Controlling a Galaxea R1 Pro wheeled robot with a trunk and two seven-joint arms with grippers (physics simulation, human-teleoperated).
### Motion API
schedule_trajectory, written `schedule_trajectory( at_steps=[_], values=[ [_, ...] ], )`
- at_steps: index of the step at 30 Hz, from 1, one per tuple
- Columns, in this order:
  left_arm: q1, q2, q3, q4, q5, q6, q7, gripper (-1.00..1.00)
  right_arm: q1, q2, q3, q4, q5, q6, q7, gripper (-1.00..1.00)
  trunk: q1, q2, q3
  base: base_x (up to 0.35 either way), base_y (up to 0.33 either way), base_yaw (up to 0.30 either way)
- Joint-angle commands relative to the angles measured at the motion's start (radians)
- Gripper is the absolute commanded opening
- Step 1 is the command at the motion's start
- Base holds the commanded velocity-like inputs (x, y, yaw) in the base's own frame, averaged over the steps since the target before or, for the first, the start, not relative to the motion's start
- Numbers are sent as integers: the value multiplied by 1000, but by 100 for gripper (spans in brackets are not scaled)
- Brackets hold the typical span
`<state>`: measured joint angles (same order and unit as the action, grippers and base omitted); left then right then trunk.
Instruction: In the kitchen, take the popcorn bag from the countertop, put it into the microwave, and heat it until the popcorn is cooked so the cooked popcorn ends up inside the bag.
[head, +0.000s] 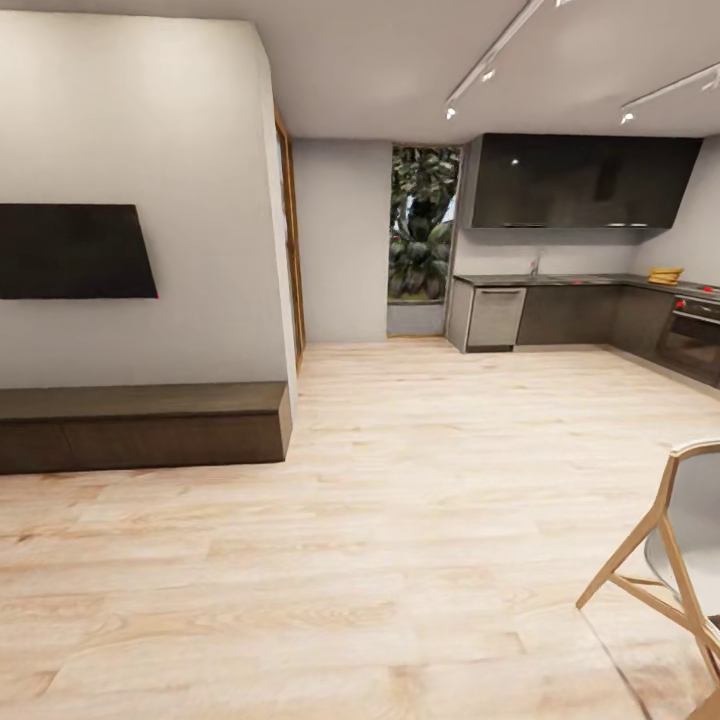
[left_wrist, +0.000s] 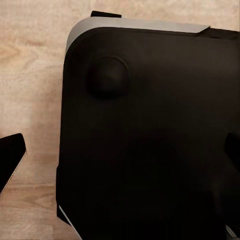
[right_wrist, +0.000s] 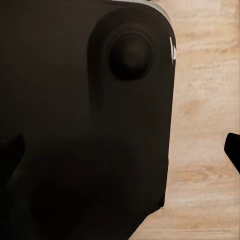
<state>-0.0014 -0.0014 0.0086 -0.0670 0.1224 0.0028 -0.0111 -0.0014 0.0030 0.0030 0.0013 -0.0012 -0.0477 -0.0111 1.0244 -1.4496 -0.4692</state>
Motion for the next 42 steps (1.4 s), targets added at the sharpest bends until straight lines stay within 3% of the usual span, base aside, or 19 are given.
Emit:
schedule_trajectory(
  at_steps=[1,42],
  values=[
    [0,0,0,0,10,0,-1,100,0,0,0,0,-1,-3,-1,100,1,0,-1,322,82,0],
    [0,0,-1,1,11,3,-1,100,0,0,3,0,3,-4,-1,100,1,0,-1,324,46,0]
  ],
)
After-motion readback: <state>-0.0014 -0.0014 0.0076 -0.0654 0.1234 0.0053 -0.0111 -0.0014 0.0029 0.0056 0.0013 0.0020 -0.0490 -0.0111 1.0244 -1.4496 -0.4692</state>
